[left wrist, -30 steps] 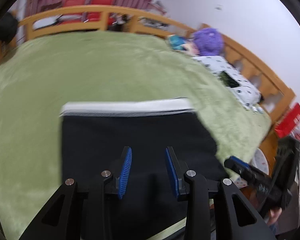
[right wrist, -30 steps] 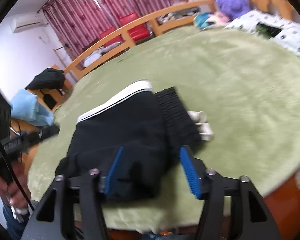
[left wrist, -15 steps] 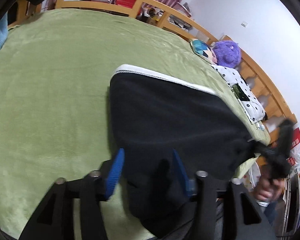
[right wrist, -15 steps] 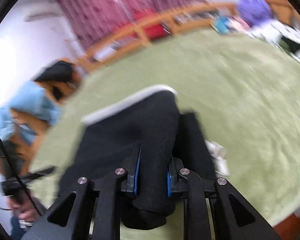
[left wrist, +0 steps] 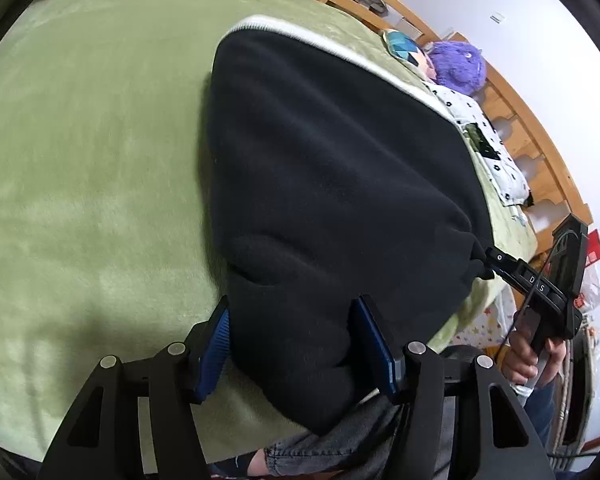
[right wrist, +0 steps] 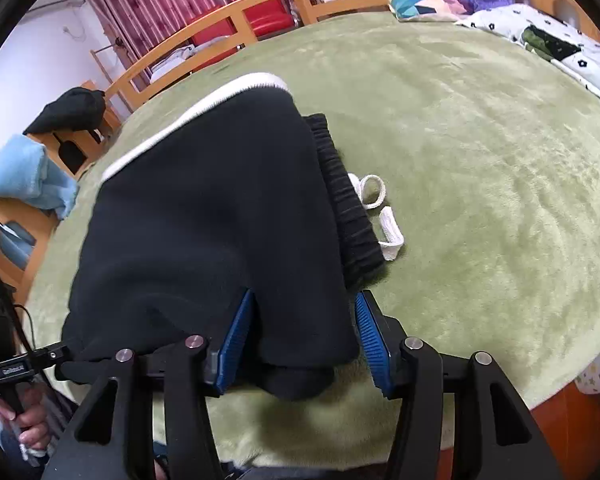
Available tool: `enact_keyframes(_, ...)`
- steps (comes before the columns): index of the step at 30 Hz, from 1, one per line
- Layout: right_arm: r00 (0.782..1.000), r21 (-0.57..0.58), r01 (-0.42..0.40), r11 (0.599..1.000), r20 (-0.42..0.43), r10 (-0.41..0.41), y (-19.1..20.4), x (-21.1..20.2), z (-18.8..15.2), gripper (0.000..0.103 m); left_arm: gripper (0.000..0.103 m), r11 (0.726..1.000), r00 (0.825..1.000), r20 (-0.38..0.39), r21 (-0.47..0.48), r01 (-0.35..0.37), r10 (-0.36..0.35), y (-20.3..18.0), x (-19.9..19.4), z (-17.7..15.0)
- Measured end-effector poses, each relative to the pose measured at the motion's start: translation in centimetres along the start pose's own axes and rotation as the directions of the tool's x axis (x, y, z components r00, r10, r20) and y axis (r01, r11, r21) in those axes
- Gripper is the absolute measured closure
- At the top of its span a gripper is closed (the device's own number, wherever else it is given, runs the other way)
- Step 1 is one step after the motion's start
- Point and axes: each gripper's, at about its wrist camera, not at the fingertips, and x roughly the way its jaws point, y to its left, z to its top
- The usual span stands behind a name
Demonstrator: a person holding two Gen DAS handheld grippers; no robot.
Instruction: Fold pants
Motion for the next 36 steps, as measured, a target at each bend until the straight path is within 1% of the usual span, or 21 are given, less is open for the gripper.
enact_keyframes(1,1.000,-0.011,0.007,1.000,0.013,-0.006,-0.1,-0.8,0.3,0.051,0.045,1.000,1.000,0.006,-0.004,0.010,-0.010,0.2,-0.6,0.3)
enact_keyframes(3,0.997,-0.033,0.044,0.998,0.066,-0.042,0.1,-2.5,0.8,0.050,0.045,1.000,0.999,0.050,-0.009,0.015,-0.015,0.6,-1.8,1.3)
enact_keyframes(4,0.994,-0.042,0.056,0.998,0.092,-0.052,0.2,-3.2,1.3,0.048,0.044,1.000,0.997,0.071,-0.006,0.012,-0.011,0.6,-2.3,1.8)
enact_keyframes(6,0.994,-0.043,0.039,0.998,0.099,-0.035,0.3,-3.2,2.3,0.039,0.043,1.000,0.995,0.098,-0.005,-0.002,0.002,0.9,-2.3,3.6)
enact_keyframes(8,0.996,-0.035,0.034,0.999,0.078,-0.031,0.4,-2.1,3.5,0.039,0.043,1.000,0.997,0.080,-0.008,0.000,0.000,1.0,-1.2,5.8)
enact_keyframes(10,0.999,-0.022,0.023,1.000,0.040,-0.022,0.3,-0.2,4.5,0.039,0.043,1.000,0.999,0.041,-0.009,-0.005,0.006,1.1,0.6,7.4)
enact_keyframes(11,1.000,-0.017,0.008,1.000,0.018,-0.008,0.2,0.8,4.9,0.039,0.043,1.000,0.999,0.030,-0.022,-0.022,0.023,1.4,1.4,7.9)
enact_keyframes(13,1.000,-0.002,0.004,1.000,-0.022,-0.004,-0.4,2.6,5.3,0.034,0.044,0.997,0.998,0.007,-0.055,-0.060,0.061,2.0,3.0,8.6)
enact_keyframes(14,0.999,0.009,-0.009,1.000,-0.034,0.010,-0.7,3.3,5.5,0.034,0.043,0.996,0.998,-0.001,-0.062,-0.058,0.058,2.3,3.7,8.9)
enact_keyframes(16,0.997,0.040,-0.040,0.998,-0.058,0.042,-1.2,4.5,6.0,0.030,0.041,0.996,0.998,0.001,-0.065,-0.061,0.062,2.5,4.2,9.3)
enact_keyframes(18,0.996,0.049,-0.047,0.998,-0.071,0.051,-1.3,5.4,6.3,0.026,0.041,0.996,0.998,-0.006,-0.064,-0.067,0.066,2.6,4.8,9.7)
enact_keyframes(20,0.994,0.062,-0.067,0.996,-0.081,0.072,-1.5,6.5,6.6,0.026,0.042,0.996,0.998,-0.004,-0.066,-0.057,0.057,2.6,5.2,10.1)
enact_keyframes(23,0.987,0.114,-0.124,0.986,-0.086,0.134,-2.1,7.6,6.5,0.026,0.044,0.996,0.999,0.002,-0.084,-0.035,0.035,2.9,5.7,10.4)
enact_keyframes(26,0.986,0.123,-0.145,0.982,-0.069,0.154,-2.4,7.7,6.2,0.025,0.055,0.991,1.000,0.025,-0.135,0.008,-0.005,3.5,5.8,10.3)
enact_keyframes(28,0.988,0.117,-0.132,0.984,-0.061,0.140,-2.1,7.5,6.1,0.029,0.071,0.992,0.999,0.036,-0.124,0.025,-0.020,3.6,5.3,10.2)
enact_keyframes(29,0.990,0.116,-0.119,0.986,-0.056,0.126,-1.9,7.3,6.1,0.031,0.074,0.993,0.999,0.046,-0.112,0.035,-0.030,3.4,4.7,10.3)
enact_keyframes(30,0.992,0.110,-0.109,0.988,-0.049,0.115,-1.5,6.9,6.2,0.040,0.080,0.993,0.998,0.052,-0.105,0.051,-0.046,3.5,4.1,10.3)
enact_keyframes(31,0.994,0.101,-0.097,0.990,-0.034,0.101,-1.2,6.2,6.3,0.051,0.082,0.993,0.997,0.058,-0.103,0.065,-0.059,3.5,3.6,10.4)
enact_keyframes(32,0.996,0.096,-0.086,0.992,-0.015,0.088,-0.7,5.3,6.3,0.057,0.082,0.992,0.995,0.065,-0.098,0.082,-0.076,3.3,3.1,10.6)
enact_keyframes(34,0.997,0.105,-0.081,0.991,0.018,0.080,0.3,3.7,6.5,0.076,0.084,0.992,0.992,0.074,-0.074,0.104,-0.099,3.1,1.7,10.9)
enact_keyframes(36,0.996,0.113,-0.083,0.990,0.051,0.078,1.6,2.4,6.8,0.078,0.084,0.991,0.989,0.090,-0.054,0.119,-0.114,3.1,0.2,11.4)
